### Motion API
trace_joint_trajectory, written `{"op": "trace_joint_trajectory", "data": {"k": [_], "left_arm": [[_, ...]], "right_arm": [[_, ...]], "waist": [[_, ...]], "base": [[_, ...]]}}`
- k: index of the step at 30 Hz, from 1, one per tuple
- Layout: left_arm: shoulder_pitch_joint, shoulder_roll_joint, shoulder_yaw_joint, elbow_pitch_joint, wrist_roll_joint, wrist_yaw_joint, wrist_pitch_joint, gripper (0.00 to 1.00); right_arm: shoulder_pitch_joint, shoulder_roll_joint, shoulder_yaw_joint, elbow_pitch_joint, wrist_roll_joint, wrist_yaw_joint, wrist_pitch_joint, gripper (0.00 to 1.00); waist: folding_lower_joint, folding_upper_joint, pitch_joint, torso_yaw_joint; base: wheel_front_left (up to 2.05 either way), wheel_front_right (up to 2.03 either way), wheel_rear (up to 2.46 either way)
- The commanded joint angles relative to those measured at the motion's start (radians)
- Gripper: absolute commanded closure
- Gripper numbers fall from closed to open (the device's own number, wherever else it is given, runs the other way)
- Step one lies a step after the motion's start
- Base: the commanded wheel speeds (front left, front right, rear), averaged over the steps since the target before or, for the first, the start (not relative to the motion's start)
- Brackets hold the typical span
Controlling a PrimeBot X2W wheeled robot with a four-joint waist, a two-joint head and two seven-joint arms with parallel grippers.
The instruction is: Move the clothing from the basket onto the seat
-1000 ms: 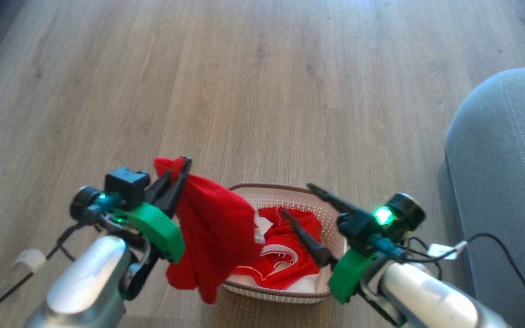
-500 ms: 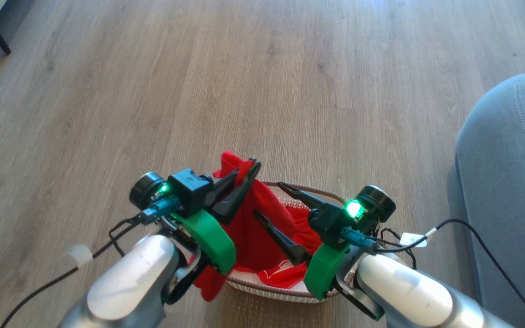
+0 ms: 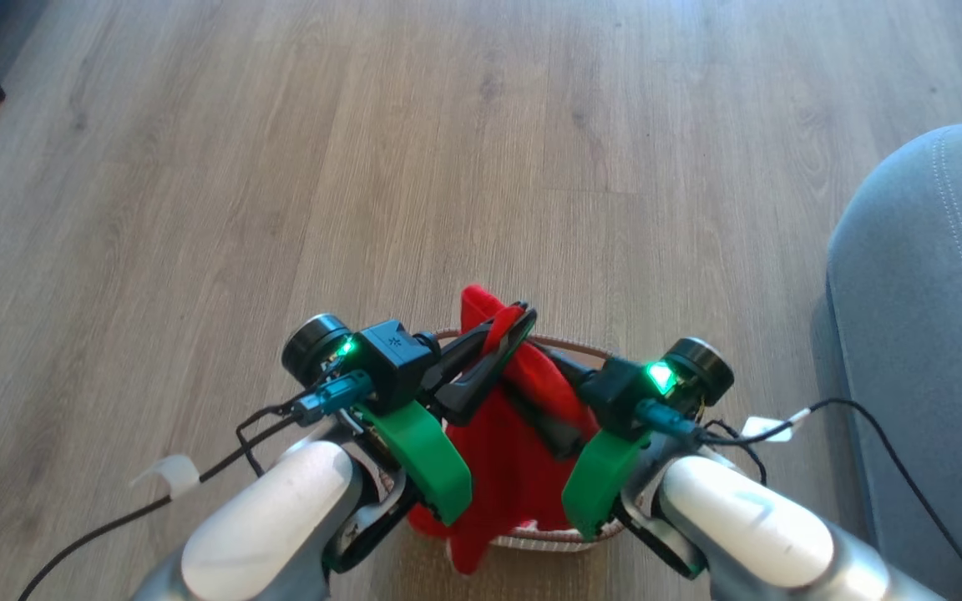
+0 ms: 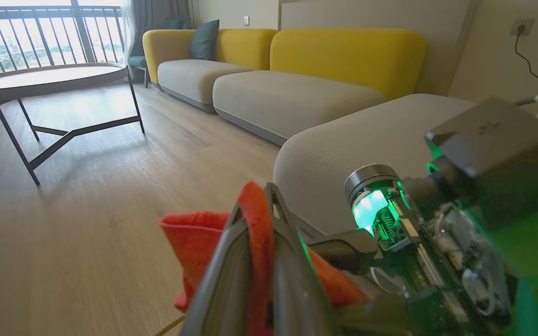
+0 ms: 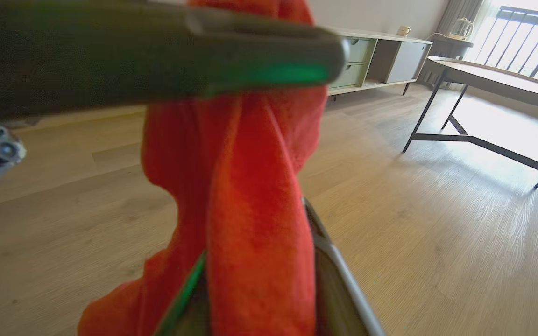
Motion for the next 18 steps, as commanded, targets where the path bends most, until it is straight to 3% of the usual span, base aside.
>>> {"op": "trace_joint_trajectory", "data": {"k": [1, 7, 8, 9, 10, 11, 12, 18], "left_arm": [[-0.050, -0.001, 0.035, -0.041, -0.003, 0.004, -0.001, 1.00], [-0.040, 0.001, 0.027, -0.040, -0.002, 0.011, -0.005, 1.00], [-0.038, 0.001, 0.027, -0.037, -0.002, 0.013, -0.008, 0.91], [-0.036, 0.002, 0.027, -0.033, -0.002, 0.014, -0.011, 0.66], [-0.034, 0.002, 0.027, -0.027, -0.001, 0.016, -0.014, 0.51], [-0.032, 0.003, 0.027, -0.021, 0.000, 0.018, -0.019, 0.16], [-0.031, 0.003, 0.028, -0.014, 0.001, 0.020, -0.024, 0.00], [-0.024, 0.002, 0.026, 0.023, 0.005, 0.024, -0.043, 0.00]], "right_arm": [[-0.010, 0.012, -0.020, -0.027, 0.026, 0.007, -0.005, 1.00], [0.005, -0.014, -0.049, -0.040, 0.055, 0.007, -0.005, 1.00], [0.007, -0.019, -0.058, -0.043, 0.057, 0.007, -0.005, 1.00], [0.009, -0.025, -0.067, -0.046, 0.059, 0.007, -0.005, 1.00], [0.010, -0.032, -0.077, -0.048, 0.059, 0.007, -0.005, 1.00], [0.012, -0.038, -0.087, -0.051, 0.060, 0.007, -0.005, 1.00], [0.015, -0.046, -0.099, -0.054, 0.061, 0.007, -0.005, 1.00], [0.025, -0.088, -0.167, -0.077, 0.055, 0.007, -0.005, 1.00]], "waist": [[-0.0001, 0.0000, -0.001, -0.002], [-0.0001, 0.0000, 0.001, -0.019], [-0.0001, 0.0000, 0.001, -0.024], [-0.0001, 0.0000, 0.002, -0.029], [-0.0001, 0.0000, 0.003, -0.036], [-0.0001, 0.0000, 0.004, -0.044], [-0.0001, 0.0000, 0.005, -0.052], [-0.0001, 0.0000, 0.015, -0.107]], "base": [[0.00, 0.00, 0.00], [0.00, 0.00, 0.00], [0.00, 0.00, 0.00], [0.00, 0.00, 0.00], [0.00, 0.00, 0.00], [0.00, 0.00, 0.00], [0.00, 0.00, 0.00], [0.00, 0.00, 0.00]]}}
